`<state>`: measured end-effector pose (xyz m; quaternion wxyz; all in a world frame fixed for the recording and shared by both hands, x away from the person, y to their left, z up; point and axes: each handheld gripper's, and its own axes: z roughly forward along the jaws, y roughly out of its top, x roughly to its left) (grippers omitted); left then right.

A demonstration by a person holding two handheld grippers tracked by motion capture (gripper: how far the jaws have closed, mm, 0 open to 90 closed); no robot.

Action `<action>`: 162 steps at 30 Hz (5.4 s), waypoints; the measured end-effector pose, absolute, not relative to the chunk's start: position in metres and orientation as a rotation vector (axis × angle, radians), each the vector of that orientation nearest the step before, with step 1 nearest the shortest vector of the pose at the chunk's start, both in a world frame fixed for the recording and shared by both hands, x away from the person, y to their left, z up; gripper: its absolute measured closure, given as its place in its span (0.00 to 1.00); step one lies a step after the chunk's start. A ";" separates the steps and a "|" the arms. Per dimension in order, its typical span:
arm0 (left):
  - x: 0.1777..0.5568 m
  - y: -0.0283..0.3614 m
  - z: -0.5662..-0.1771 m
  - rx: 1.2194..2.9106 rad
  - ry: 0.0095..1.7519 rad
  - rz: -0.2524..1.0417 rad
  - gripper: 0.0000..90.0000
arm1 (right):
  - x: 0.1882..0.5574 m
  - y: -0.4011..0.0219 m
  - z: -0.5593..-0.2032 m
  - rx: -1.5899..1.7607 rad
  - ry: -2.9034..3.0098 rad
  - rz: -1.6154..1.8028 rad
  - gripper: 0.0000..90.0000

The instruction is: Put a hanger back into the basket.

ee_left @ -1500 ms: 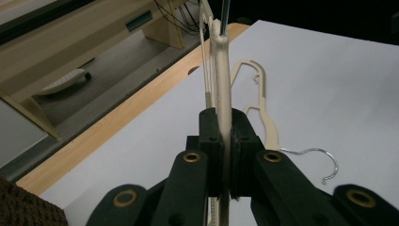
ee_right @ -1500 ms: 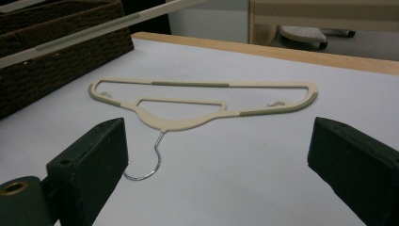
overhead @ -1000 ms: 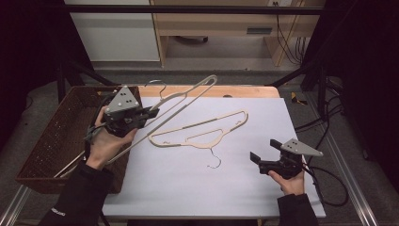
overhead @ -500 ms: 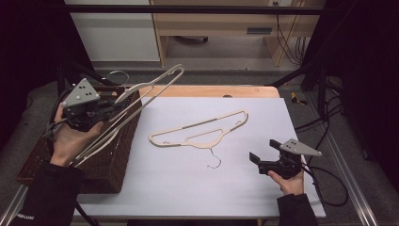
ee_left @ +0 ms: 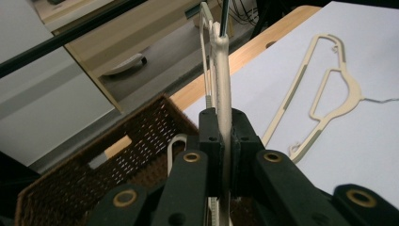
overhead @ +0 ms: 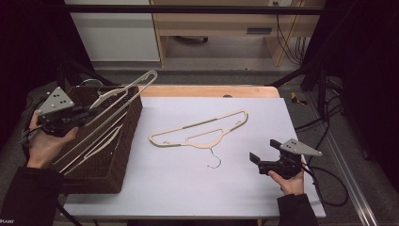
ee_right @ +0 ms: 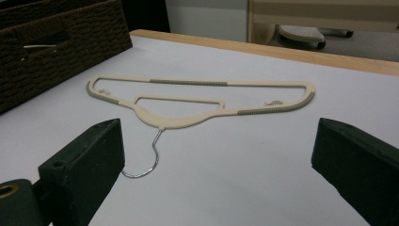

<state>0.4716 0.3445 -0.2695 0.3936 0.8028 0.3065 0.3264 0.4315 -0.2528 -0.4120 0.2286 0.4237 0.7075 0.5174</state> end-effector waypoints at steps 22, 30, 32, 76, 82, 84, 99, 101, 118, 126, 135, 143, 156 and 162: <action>0.482 0.407 -0.322 2.091 0.956 0.867 0.95 | 0.431 -0.251 -0.413 1.164 1.968 1.411 0.03; 0.482 0.409 -0.346 2.125 0.982 0.868 0.95 | 0.432 -0.251 -0.414 1.155 1.976 1.400 0.03; 0.485 0.402 -0.354 2.162 0.984 0.861 0.95 | 0.432 -0.251 -0.414 1.154 1.976 1.402 0.03; 0.465 0.382 -0.347 2.247 1.004 0.700 0.66 | 0.430 -0.245 -0.409 1.130 1.980 1.415 0.03; 0.456 0.370 -0.334 2.053 0.990 0.740 0.50 | 0.430 -0.242 -0.408 1.136 1.975 1.420 0.03; 0.452 0.357 -0.330 1.961 0.974 0.736 0.45 | 0.430 -0.242 -0.407 1.133 1.976 1.419 0.04; 0.431 0.272 -0.332 1.760 0.772 0.609 0.13 | 0.432 -0.237 -0.405 1.127 1.987 1.411 0.04; 0.429 0.261 -0.334 1.766 0.755 0.595 0.12 | 0.431 -0.236 -0.404 1.126 1.986 1.413 0.04; 0.440 0.205 -0.382 1.835 0.749 0.447 0.12 | 0.435 -0.219 -0.404 1.134 2.029 1.389 0.06; 0.443 0.196 -0.395 1.882 0.746 0.438 0.12 | 0.444 -0.190 -0.404 1.129 2.083 1.356 0.19; 0.445 0.197 -0.399 1.891 0.744 0.436 0.11 | 0.470 -0.152 -0.417 1.187 2.131 1.278 0.31; 0.446 0.199 -0.399 1.897 0.736 0.445 0.11 | 0.491 -0.131 -0.440 1.260 2.174 1.214 0.48; 0.446 0.199 -0.401 1.906 0.743 0.447 0.11 | 0.507 -0.112 -0.473 1.316 2.248 1.060 0.79; 0.447 0.198 -0.403 1.914 0.748 0.447 0.11 | 0.508 -0.109 -0.477 1.330 2.267 1.082 0.87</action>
